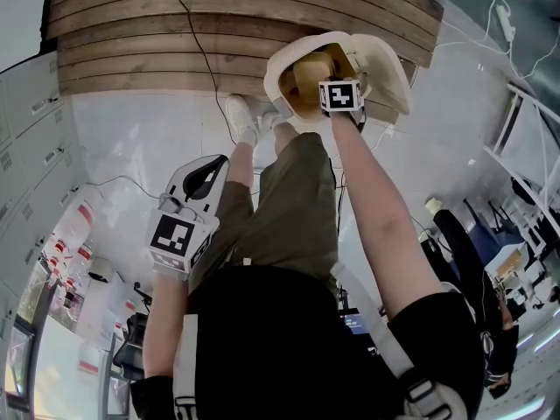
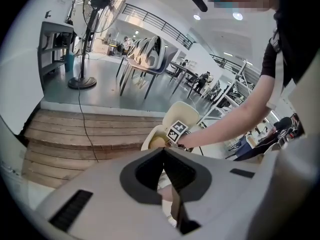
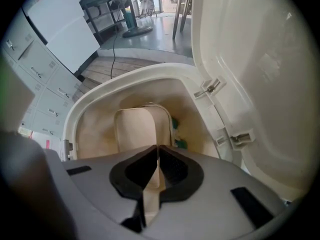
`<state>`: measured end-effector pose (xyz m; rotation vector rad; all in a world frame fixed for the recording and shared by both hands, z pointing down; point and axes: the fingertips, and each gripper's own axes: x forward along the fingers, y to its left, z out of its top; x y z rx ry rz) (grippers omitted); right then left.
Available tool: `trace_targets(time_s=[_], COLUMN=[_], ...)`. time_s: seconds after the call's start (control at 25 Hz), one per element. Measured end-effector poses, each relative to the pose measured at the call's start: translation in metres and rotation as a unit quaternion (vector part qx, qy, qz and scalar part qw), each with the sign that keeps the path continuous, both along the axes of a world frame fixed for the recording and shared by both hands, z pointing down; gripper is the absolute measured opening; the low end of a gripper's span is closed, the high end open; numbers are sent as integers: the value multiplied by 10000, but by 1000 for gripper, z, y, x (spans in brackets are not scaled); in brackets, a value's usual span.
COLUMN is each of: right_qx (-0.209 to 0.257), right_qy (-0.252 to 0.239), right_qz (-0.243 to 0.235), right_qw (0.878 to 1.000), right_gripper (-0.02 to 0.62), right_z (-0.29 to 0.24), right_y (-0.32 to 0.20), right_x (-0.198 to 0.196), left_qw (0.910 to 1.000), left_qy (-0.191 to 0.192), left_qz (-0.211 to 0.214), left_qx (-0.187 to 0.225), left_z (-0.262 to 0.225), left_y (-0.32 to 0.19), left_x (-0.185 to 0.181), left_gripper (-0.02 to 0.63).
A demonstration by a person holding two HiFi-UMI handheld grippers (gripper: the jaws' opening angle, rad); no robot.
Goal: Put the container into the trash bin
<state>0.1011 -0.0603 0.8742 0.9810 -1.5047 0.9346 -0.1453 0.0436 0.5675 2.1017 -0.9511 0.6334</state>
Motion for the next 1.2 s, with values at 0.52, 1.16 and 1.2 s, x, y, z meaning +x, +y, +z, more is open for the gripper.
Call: trace_targets(time_s=[0.52,1.16,1.2], right_qx=[-12,205,239], right_qy=[29,-56,-59], right_qz=[-76,19,6], right_qw=[10000,9998,9997], right_gripper=[118,74,62], right_z=[4,-27,-31], right_y=[-4,-1,-1], right_x=[-6,-7,-7], left_qw=[10000,9997,9996], left_qy=[46,83,86], left_qz=[-27,42,62], left_qx=[-37,203,246], left_z=[3,-14,-16], left_y=[3,-6,-8], left_x=[-3,-3,-3], left_gripper=[9,9,9])
